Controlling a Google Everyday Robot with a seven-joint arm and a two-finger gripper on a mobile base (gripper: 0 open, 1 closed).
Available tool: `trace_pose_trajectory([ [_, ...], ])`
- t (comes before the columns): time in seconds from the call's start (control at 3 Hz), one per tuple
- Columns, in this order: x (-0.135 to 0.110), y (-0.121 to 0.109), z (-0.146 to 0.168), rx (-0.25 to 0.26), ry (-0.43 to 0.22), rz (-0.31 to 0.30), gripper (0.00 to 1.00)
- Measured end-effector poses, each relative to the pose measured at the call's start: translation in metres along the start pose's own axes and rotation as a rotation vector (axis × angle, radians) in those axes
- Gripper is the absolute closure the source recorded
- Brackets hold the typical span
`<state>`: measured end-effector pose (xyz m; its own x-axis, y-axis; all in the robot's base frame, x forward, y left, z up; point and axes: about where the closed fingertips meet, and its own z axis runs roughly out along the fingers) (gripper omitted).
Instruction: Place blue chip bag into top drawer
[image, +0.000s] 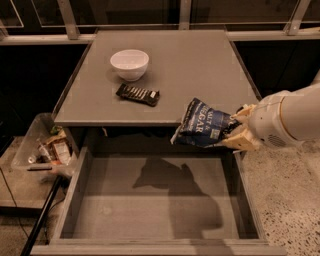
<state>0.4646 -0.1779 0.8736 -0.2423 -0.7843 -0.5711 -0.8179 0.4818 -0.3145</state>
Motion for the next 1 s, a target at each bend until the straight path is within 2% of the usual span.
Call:
trace_pose_trajectory([
  [0.67, -0.003, -0.002, 0.006, 0.000, -0.014, 0.005, 1.00],
  [1.0, 0.003, 0.018, 0.045, -0.065, -0.027, 0.031, 1.00],
])
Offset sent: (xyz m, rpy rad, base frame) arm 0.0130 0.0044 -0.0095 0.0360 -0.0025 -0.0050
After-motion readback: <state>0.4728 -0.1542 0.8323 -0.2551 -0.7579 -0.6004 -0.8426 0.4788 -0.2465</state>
